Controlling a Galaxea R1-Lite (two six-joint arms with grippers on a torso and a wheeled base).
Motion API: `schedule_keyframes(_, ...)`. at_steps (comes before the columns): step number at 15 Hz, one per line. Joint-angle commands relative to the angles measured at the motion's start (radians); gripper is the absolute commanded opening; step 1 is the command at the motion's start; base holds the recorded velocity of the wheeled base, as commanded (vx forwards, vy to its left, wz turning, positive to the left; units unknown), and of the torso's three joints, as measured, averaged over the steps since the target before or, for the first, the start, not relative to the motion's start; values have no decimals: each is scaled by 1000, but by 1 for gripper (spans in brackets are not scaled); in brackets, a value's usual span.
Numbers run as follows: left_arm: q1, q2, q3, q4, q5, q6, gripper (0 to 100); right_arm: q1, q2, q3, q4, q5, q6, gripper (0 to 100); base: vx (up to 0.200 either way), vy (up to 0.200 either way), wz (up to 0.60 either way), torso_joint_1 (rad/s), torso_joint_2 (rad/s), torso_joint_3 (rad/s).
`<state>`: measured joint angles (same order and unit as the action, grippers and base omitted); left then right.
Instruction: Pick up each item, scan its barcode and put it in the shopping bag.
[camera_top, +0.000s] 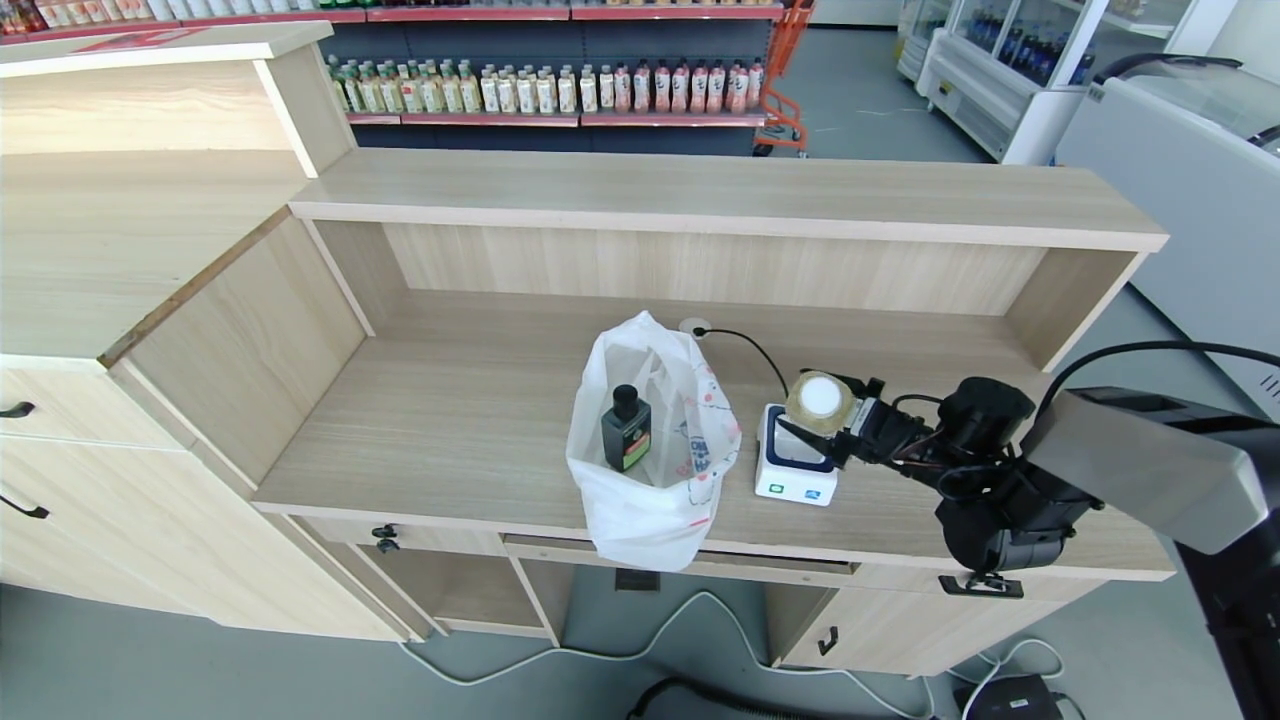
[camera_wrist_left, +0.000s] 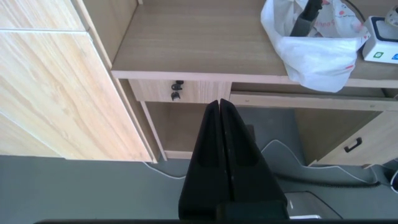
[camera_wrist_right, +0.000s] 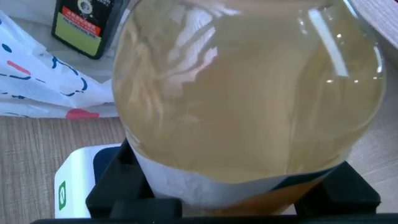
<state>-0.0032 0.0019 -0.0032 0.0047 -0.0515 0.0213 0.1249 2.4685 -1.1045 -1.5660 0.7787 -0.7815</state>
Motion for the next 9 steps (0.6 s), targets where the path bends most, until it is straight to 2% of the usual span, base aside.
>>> schedule_keyframes(1, 0, 0, 0, 0, -1, 0, 0, -4, -80, 3, -5, -32, 84, 0, 0, 0, 0, 0, 0, 0)
schedule_keyframes(3, 0, 0, 0, 0, 1, 0, 0, -8, -221, 48, -5, -151, 286, 0, 0, 0, 0, 0, 0, 0)
schedule_keyframes(4, 0, 0, 0, 0, 1, 0, 0, -4, -332, 132, 0, -269, 406, 0, 0, 0, 0, 0, 0, 0)
schedule_keyframes(5, 0, 0, 0, 0, 1, 0, 0, -1, -428, 210, 63, -369, 495, 0, 0, 0, 0, 0, 0, 0)
schedule_keyframes(7, 0, 0, 0, 0, 1, 0, 0, 5, -599, 322, 216, -504, 637, 0, 0, 0, 0, 0, 0, 0)
schedule_keyframes(8, 0, 0, 0, 0, -1, 0, 0, 9, -743, 396, 397, -549, 754, 0, 0, 0, 0, 0, 0, 0)
schedule_keyframes(9, 0, 0, 0, 0, -1, 0, 0, 9, -812, 417, 506, -556, 804, 0, 0, 0, 0, 0, 0, 0)
